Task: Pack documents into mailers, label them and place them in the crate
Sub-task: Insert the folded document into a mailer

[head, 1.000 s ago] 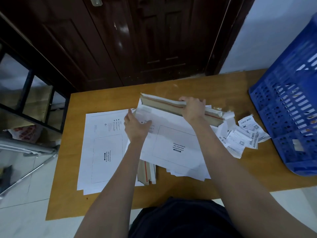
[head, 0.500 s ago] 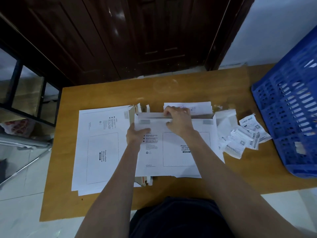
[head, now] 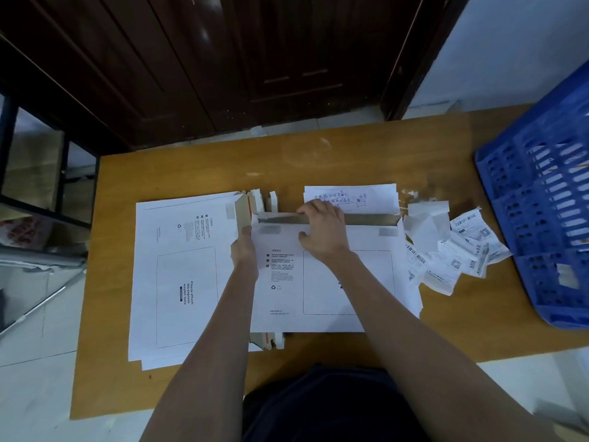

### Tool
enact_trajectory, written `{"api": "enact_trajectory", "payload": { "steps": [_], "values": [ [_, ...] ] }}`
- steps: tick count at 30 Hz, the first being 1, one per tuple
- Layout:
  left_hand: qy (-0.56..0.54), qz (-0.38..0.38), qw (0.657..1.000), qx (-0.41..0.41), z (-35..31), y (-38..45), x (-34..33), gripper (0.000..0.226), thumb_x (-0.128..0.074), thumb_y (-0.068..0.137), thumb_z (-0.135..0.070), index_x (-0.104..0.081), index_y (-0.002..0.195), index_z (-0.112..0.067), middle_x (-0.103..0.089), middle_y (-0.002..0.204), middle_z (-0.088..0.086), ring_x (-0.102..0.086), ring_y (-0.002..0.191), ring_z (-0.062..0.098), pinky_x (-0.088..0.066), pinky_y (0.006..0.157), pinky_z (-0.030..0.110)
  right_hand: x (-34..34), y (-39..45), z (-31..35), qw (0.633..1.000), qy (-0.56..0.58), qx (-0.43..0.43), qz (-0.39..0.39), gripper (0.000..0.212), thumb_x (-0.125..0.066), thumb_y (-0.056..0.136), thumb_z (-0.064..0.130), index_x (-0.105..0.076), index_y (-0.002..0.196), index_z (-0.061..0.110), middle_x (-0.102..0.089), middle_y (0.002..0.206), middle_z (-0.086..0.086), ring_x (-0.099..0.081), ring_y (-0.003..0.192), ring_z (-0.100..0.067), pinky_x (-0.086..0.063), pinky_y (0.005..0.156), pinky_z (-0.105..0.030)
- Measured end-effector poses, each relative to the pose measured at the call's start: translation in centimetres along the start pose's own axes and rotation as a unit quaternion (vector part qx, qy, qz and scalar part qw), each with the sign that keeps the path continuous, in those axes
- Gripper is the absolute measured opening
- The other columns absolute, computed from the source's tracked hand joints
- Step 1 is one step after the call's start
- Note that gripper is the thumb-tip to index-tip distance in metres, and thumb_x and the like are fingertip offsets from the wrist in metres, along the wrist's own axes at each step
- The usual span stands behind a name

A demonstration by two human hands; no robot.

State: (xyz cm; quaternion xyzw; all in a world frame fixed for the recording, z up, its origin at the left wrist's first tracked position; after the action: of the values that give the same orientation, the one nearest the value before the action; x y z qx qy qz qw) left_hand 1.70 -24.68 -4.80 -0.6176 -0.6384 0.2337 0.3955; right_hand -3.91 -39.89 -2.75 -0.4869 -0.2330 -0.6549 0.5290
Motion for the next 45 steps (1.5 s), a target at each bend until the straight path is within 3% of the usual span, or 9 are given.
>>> {"api": "enact_trajectory", "payload": {
  "steps": [5,9,12,15,20,23,30,36,45],
  "values": [
    [-0.023,0.009,1.0,0.004,-0.1,0.3,-0.1,0.048,-0.045,0.091,-0.051,-0.059,0.121,-0.015,-0.064,0.111,0.012,-0.058,0.097,0.027,-0.043,0.075,0.033,-0.2,0.6,1.8,0.998,-0.029,0.051,-0.004,0.054,-0.06,0.084,0.017,-0.048,0.135,0.031,-0.05,0.128,0.003,-0.04,0.124,-0.02,-0.019,0.109,-0.035],
    [-0.039,0.011,0.999,0.013,-0.1,0.7,-0.4,0.041,-0.049,0.086,-0.052,-0.062,0.103,-0.017,-0.065,0.098,0.011,-0.06,0.084,0.027,-0.046,0.074,0.034,-1.1,0.5,2.7,0.996,-0.011,0.085,0.012,0.048,-0.054,0.088,0.015,-0.053,0.132,0.034,-0.053,0.124,0.006,-0.041,0.119,-0.019,-0.024,0.103,-0.034],
    [-0.058,0.003,0.998,0.026,-0.1,1.0,-0.6,0.046,-0.057,0.083,-0.055,-0.061,0.105,-0.015,-0.064,0.096,0.009,-0.06,0.084,0.026,-0.048,0.078,0.034,-1.9,0.0,2.7,0.996,0.012,0.091,0.014,0.051,-0.052,0.087,0.01,-0.054,0.132,0.033,-0.052,0.126,0.005,-0.04,0.119,-0.021,-0.027,0.099,-0.033],
    [-0.028,-0.016,0.999,0.024,-0.2,1.1,-1.0,0.04,-0.067,0.082,-0.049,-0.053,0.099,-0.015,-0.057,0.093,0.005,-0.053,0.089,0.023,-0.043,0.08,0.031,-2.9,-0.8,2.7,0.995,-0.007,0.1,0.024,0.057,-0.052,0.084,0.007,-0.051,0.137,0.03,-0.048,0.136,-0.001,-0.036,0.13,-0.026,-0.024,0.107,-0.037],
    [0.061,-0.023,0.998,-0.007,0.2,1.2,-1.2,0.031,-0.071,0.083,-0.032,-0.062,0.101,-0.009,-0.064,0.092,0.005,-0.056,0.084,0.022,-0.042,0.059,0.025,-5.4,-2.3,2.2,0.989,-0.051,0.082,0.115,0.06,-0.039,0.099,0.021,-0.013,0.153,0.029,-0.01,0.16,0.0,0.001,0.148,-0.023,0.002,0.119,-0.037],
    [0.083,-0.046,0.995,-0.027,0.4,1.3,-1.3,0.03,-0.068,0.085,-0.029,-0.067,0.11,-0.012,-0.068,0.107,0.007,-0.058,0.085,0.024,-0.044,0.069,0.027,-5.8,-2.4,1.6,0.982,-0.064,0.072,0.16,0.057,-0.026,0.103,0.033,0.002,0.153,0.032,0.005,0.161,0.006,0.012,0.147,-0.019,0.003,0.12,-0.036],
    [0.119,-0.063,0.99,-0.03,-0.1,0.3,-1.7,0.041,-0.062,0.089,-0.037,-0.06,0.124,-0.016,-0.064,0.12,0.006,-0.061,0.106,0.026,-0.043,0.076,0.027,-4.4,-1.0,2.6,0.986,-0.007,0.03,0.163,0.05,-0.031,0.102,0.034,-0.018,0.151,0.032,-0.012,0.16,0.006,0.0,0.148,-0.018,-0.009,0.12,-0.042],
    [0.126,-0.074,0.989,-0.03,-0.1,0.6,-1.8,0.04,-0.059,0.091,-0.031,-0.058,0.128,-0.014,-0.062,0.124,0.008,-0.059,0.109,0.028,-0.042,0.076,0.029,-4.8,-1.6,2.4,0.983,-0.044,0.034,0.177,0.055,-0.03,0.102,0.036,-0.006,0.152,0.033,0.001,0.161,0.01,0.009,0.148,-0.016,-0.003,0.12,-0.04],
    [0.164,-0.073,0.983,-0.026,-0.2,0.8,-1.9,0.038,-0.055,0.094,-0.031,-0.056,0.129,-0.016,-0.059,0.126,0.01,-0.057,0.105,0.027,-0.043,0.078,0.031,-4.8,-1.8,2.5,0.984,-0.024,0.035,0.173,0.056,-0.034,0.102,0.03,-0.01,0.152,0.031,-0.001,0.161,0.009,0.009,0.148,-0.016,-0.002,0.12,-0.04]
  ]
}}
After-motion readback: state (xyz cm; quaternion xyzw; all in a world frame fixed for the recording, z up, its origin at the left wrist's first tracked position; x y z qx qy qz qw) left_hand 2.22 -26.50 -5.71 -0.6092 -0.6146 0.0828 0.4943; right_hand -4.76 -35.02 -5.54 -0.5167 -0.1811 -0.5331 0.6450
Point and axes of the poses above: each hand's wrist, its own y-axis towards the middle knuckle, its own x-axis out of the back of the hand, z = x × y, the point moved 2 cm from there along y, towards the middle knuckle
